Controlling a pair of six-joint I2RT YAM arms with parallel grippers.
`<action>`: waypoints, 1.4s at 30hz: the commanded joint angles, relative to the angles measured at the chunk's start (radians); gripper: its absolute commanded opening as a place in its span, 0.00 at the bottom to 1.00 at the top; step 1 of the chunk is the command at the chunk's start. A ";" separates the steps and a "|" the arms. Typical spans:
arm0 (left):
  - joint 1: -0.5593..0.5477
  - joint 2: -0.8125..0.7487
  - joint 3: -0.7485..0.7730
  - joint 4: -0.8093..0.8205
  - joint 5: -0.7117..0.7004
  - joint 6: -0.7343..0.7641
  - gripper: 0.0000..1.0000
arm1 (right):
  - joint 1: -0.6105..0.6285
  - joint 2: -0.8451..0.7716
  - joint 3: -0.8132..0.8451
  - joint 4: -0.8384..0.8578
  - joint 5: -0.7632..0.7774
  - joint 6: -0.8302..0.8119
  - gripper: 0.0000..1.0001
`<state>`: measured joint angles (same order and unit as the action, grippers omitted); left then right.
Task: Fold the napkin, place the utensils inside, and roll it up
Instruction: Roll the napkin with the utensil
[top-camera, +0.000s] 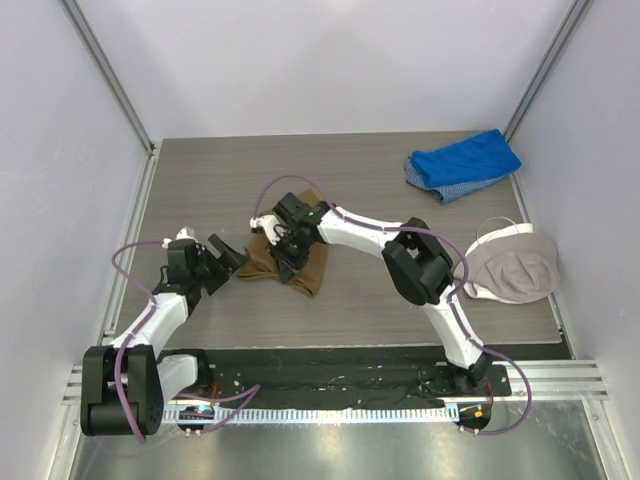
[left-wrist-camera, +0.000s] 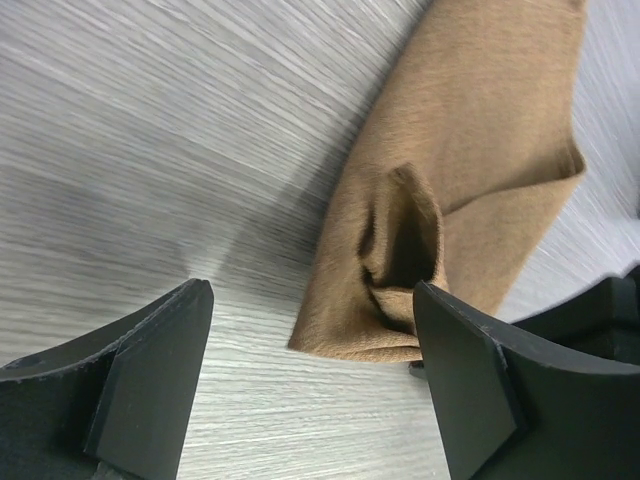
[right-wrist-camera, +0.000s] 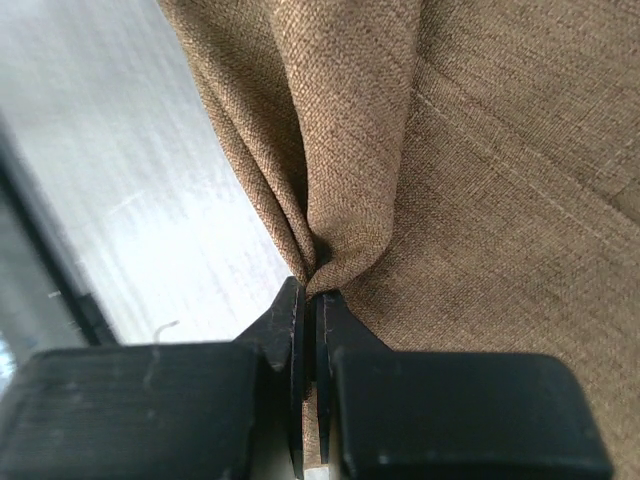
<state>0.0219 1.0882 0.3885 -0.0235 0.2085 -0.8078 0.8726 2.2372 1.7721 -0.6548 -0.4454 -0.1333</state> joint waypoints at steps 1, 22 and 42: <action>0.003 -0.019 -0.020 0.141 0.090 -0.011 0.87 | -0.046 0.016 0.052 -0.022 -0.214 0.055 0.01; 0.003 0.024 -0.034 0.214 0.173 -0.036 0.89 | -0.187 0.196 0.105 0.067 -0.480 0.231 0.01; -0.013 0.309 0.003 0.641 0.436 -0.340 0.89 | -0.196 0.214 0.082 0.072 -0.423 0.244 0.01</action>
<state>0.0132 1.3350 0.3588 0.3687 0.5964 -1.0458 0.6804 2.4374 1.8496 -0.6140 -0.9413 0.1127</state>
